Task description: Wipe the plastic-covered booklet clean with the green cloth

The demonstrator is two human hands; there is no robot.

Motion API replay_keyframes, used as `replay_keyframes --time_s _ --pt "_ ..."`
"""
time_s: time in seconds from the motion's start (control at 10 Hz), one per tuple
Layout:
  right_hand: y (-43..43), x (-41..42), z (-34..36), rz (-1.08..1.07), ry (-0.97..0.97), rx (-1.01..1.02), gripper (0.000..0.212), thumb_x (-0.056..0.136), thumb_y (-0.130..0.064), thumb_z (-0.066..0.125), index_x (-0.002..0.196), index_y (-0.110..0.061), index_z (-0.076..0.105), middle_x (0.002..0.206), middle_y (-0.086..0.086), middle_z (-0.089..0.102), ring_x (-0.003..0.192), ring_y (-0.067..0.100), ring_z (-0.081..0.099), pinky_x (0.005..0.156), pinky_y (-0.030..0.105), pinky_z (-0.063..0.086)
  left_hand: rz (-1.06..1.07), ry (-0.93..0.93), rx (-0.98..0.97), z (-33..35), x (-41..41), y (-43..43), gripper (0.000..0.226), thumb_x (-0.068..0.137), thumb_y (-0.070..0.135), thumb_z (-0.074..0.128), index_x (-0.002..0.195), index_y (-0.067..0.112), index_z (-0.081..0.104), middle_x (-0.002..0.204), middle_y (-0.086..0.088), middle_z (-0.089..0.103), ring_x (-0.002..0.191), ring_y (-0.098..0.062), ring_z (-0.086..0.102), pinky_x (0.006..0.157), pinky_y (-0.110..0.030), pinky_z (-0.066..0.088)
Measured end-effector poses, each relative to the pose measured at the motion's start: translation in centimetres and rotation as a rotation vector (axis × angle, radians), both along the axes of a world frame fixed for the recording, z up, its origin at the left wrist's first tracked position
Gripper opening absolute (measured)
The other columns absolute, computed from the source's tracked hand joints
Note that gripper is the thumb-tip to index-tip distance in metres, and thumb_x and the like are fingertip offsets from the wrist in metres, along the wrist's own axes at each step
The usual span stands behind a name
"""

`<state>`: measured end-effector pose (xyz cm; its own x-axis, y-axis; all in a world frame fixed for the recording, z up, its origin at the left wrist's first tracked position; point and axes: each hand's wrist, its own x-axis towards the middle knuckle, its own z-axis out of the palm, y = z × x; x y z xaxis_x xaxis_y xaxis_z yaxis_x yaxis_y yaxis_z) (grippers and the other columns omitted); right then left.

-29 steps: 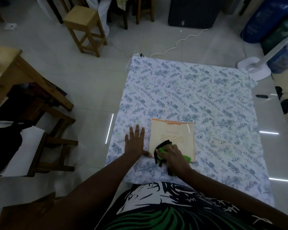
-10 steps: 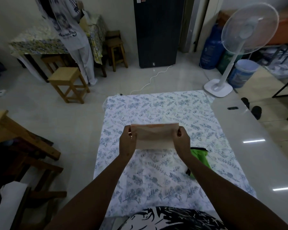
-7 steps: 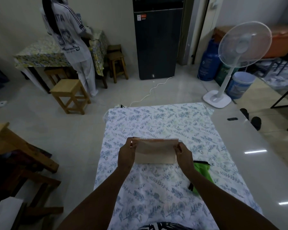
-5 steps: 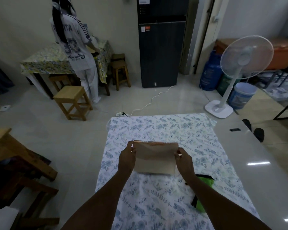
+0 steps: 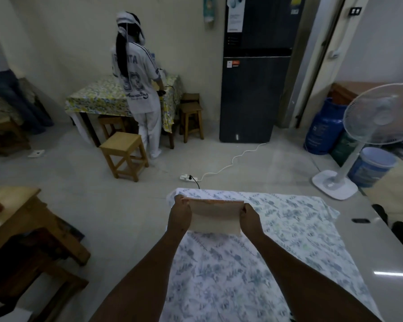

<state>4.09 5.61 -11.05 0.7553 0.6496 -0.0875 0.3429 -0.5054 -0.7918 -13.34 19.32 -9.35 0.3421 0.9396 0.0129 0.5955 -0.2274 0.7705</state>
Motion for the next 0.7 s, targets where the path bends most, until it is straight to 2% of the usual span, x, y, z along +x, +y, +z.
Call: replay_keyframes --time_s 0.1,0.2,0.3,0.4,0.5,0.6,0.7 --pt "1.4 0.1 -0.3 0.007 -0.001 -0.03 0.02 0.097 -0.008 0.036 0.104 -0.003 0.054 0.091 0.011 0.059 0.077 0.023 0.055 0.052 0.024 0.037 0.03 0.003 -0.06 -0.3 0.2 1.2 0.026 0.103 0.021 0.035 0.121 0.005 0.044 0.109 -0.025 0.067 0.095 -0.039 0.066 0.08 -0.041 0.052" --pt "2.5 0.0 -1.8 0.023 0.006 -0.102 0.024 0.098 -0.009 0.035 0.112 0.0 0.052 0.095 0.015 0.059 0.078 0.022 0.053 0.054 0.026 0.037 0.007 0.038 -0.097 -1.0 0.0 2.2 0.026 0.101 0.014 0.036 0.123 0.004 0.043 0.111 -0.025 0.066 0.097 -0.039 0.065 0.075 -0.034 0.046" --pt "2.5 -0.1 -2.9 0.024 0.008 -0.141 0.026 0.099 -0.01 0.034 0.118 0.0 0.048 0.101 0.019 0.061 0.08 0.023 0.053 0.052 0.024 0.035 -0.027 0.043 -0.089 -1.6 -0.3 2.0 0.029 0.099 0.009 0.038 0.128 0.003 0.041 0.105 -0.025 0.066 0.091 -0.038 0.065 0.069 -0.034 0.045" --pt "2.0 0.1 -3.1 0.062 0.005 -0.183 0.027 0.097 -0.007 0.035 0.12 0.001 0.047 0.099 0.016 0.06 0.078 0.021 0.054 0.051 0.019 0.036 -0.078 0.019 -0.064 -1.3 -0.3 1.5 0.036 0.097 0.005 0.043 0.132 0.001 0.041 0.112 -0.018 0.064 0.096 -0.03 0.064 0.074 -0.028 0.046" --pt "1.5 0.4 -2.7 0.079 -0.005 -0.204 0.03 0.095 -0.008 0.04 0.123 -0.002 0.048 0.114 0.016 0.061 0.088 0.019 0.056 0.064 0.023 0.047 -0.092 0.026 -0.094 -0.6 -0.3 1.5 0.044 0.093 0.009 0.049 0.137 0.006 0.042 0.127 -0.012 0.059 0.115 -0.03 0.06 0.09 -0.032 0.049" --pt "0.3 1.5 -1.4 0.113 -0.195 -0.226 0.045 0.095 -0.011 0.044 0.139 -0.006 0.04 0.144 0.013 0.044 0.126 0.025 0.047 0.102 0.033 0.039 -0.09 0.168 0.247 -0.2 0.2 0.9 0.048 0.087 0.019 0.049 0.132 0.006 0.054 0.129 -0.013 0.061 0.117 -0.033 0.063 0.093 -0.04 0.055" --pt "-0.1 2.1 0.7 0.177 -0.362 -0.248 0.051 0.097 -0.018 0.044 0.145 -0.008 0.031 0.154 0.011 0.031 0.142 0.024 0.03 0.113 0.036 0.027 -0.215 0.282 0.397 0.2 1.3 0.5 0.053 0.086 0.028 0.043 0.128 0.0 0.06 0.13 -0.018 0.063 0.116 -0.035 0.064 0.091 -0.046 0.055"
